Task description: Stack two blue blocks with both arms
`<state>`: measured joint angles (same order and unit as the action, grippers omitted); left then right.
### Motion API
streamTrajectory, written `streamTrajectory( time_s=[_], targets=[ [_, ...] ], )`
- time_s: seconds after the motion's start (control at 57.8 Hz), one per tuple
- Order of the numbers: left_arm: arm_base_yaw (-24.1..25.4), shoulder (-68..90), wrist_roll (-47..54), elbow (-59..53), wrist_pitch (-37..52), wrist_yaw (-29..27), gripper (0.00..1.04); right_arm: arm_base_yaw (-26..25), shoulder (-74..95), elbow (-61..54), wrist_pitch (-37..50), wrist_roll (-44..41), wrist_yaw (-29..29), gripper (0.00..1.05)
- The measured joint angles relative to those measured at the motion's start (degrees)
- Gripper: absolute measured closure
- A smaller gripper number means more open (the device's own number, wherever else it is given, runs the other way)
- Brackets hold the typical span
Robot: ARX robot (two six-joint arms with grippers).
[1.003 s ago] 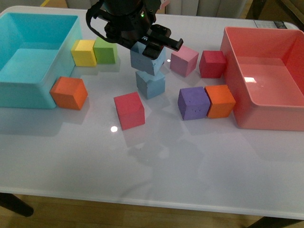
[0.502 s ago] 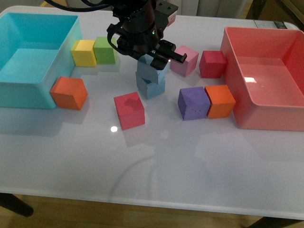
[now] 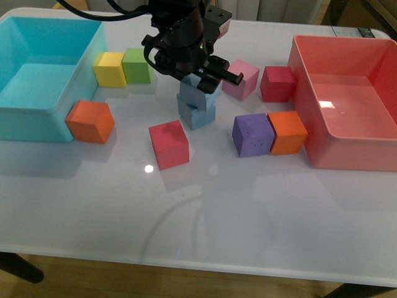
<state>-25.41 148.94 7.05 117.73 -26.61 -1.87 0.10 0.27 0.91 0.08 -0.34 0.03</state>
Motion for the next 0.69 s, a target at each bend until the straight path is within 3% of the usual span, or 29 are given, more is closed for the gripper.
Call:
streamTrajectory(
  time_s=[0.138, 0.45, 0.692],
  targets=[
    [0.1, 0.0, -0.1, 0.0, 0.0, -0.1, 0.6, 0.0, 0.0, 0.0, 0.0, 0.0, 0.0, 0.09],
    [0.3, 0.0, -0.4, -0.7, 0.4, 0.5, 0.09, 0.0, 0.0, 0.0, 0.0, 0.0, 0.0, 0.09],
    [0.3, -0.8, -0.9, -3.0, 1.2, 1.6, 0.09, 0.0, 0.0, 0.0, 0.0, 0.0, 0.0, 0.09]
  ],
)
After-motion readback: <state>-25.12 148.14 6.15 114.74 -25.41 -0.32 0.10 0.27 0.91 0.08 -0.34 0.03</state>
